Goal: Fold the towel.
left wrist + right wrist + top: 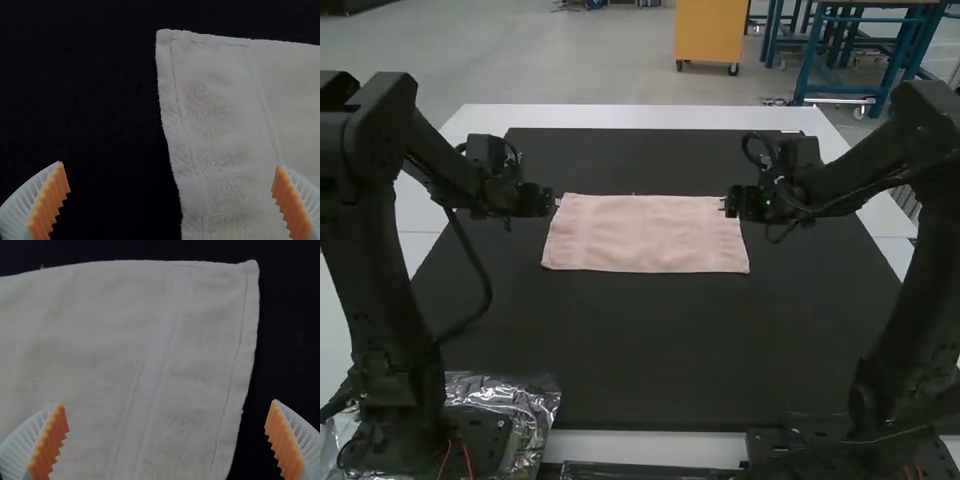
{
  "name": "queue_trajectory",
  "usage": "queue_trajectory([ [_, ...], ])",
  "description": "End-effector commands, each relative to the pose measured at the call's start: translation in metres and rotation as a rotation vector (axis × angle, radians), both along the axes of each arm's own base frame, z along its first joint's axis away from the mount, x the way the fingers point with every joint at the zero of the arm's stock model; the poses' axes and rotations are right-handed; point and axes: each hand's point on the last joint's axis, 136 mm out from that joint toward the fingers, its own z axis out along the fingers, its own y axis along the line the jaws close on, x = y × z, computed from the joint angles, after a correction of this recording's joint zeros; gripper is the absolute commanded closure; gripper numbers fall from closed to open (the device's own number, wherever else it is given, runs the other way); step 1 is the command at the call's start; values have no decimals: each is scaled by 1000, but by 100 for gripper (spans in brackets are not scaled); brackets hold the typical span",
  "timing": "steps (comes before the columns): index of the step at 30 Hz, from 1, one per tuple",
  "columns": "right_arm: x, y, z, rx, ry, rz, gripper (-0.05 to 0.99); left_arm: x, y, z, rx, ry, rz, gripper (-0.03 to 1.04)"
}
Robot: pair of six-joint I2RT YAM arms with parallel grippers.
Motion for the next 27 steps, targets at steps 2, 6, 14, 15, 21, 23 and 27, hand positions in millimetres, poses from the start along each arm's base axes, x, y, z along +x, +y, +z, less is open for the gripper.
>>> queue_trajectory([
  [2,21,4,-6,-14,-14,-7,3,18,-5,-3,55,-20,-35,6],
  [6,31,4,-22,-32,-8,1,3,26,-9,-13,69,-13,-53,6],
  [14,51,0,-46,-52,0,1,3,43,-7,-30,81,-1,-44,6],
  [15,53,0,-49,-57,3,2,3,44,-6,-33,81,4,-43,6],
  [21,66,0,-60,-64,6,5,3,53,-5,-43,88,11,-36,6],
  [23,69,0,-63,-70,4,2,3,54,-5,-49,89,21,-35,6],
  [27,78,-5,-67,-112,-10,-12,3,57,-7,-56,99,29,-45,6],
])
